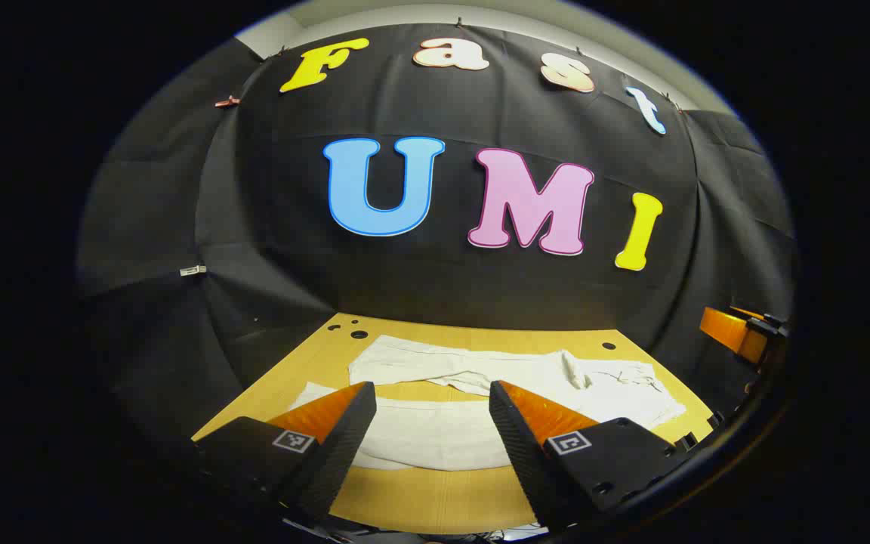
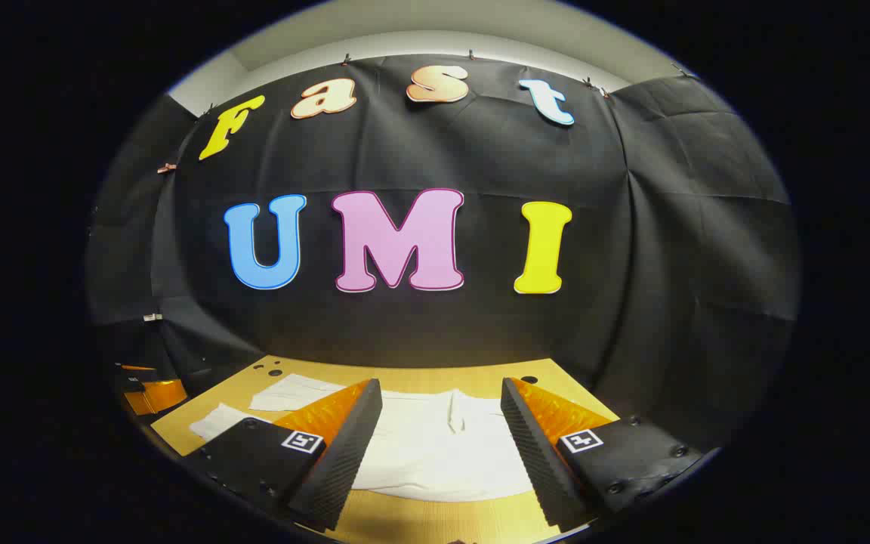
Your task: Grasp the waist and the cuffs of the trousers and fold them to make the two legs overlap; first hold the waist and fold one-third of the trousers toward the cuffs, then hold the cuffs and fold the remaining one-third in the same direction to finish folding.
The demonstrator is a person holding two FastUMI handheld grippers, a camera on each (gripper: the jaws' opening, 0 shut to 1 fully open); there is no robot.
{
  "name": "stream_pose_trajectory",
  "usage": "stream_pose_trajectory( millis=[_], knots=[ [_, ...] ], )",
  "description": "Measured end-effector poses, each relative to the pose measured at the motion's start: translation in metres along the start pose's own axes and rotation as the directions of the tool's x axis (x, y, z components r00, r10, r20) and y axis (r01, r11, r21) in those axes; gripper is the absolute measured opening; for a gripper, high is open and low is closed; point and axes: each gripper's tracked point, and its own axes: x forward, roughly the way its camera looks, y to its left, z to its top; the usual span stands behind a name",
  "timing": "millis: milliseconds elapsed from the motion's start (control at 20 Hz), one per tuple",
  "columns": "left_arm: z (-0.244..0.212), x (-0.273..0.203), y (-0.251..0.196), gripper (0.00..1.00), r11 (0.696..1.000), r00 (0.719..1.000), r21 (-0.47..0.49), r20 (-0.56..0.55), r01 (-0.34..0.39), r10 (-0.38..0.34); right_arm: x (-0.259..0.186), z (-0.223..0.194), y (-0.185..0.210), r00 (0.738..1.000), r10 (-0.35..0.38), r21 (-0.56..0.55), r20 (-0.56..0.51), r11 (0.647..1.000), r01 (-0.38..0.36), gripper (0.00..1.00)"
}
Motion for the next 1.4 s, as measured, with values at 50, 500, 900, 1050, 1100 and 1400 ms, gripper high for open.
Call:
stream_pose_trajectory(
  millis=[50,500,900,1050,1100,1400],
  knots=[
    [-0.002,0.003,-0.003,0.96,1.0,1.0,0.01,0.0,0.007,-0.007,0.004,0.001,0.001,1.0,0.001,-0.003,0.005,1.0,-0.001,0.97],
    [0.016,0.018,-0.001,0.96,0.999,0.999,0.034,0.042,-0.003,0.002,0.035,0.006,0.01,0.999,0.026,-0.012,0.02,1.0,-0.026,0.98],
    [0.019,0.026,0.003,0.96,0.998,0.998,0.038,0.049,-0.039,0.037,0.045,0.004,-0.008,1.0,0.022,-0.057,0.011,0.998,-0.022,0.97],
    [0.023,0.026,0.007,0.96,0.998,0.997,0.039,0.063,-0.057,0.054,0.051,0.0,-0.025,1.0,0.014,-0.096,-0.001,0.995,-0.014,0.97],
    [0.024,0.026,0.006,0.95,0.998,0.997,0.034,0.063,-0.055,0.053,0.054,-0.002,-0.034,1.0,0.007,-0.115,-0.006,0.993,-0.008,0.98],
    [0.014,0.033,0.012,0.96,0.996,0.996,0.041,0.032,-0.083,0.082,0.073,-0.005,-0.078,1.0,0.014,-0.323,-0.004,0.946,-0.015,0.97]
  ],
)
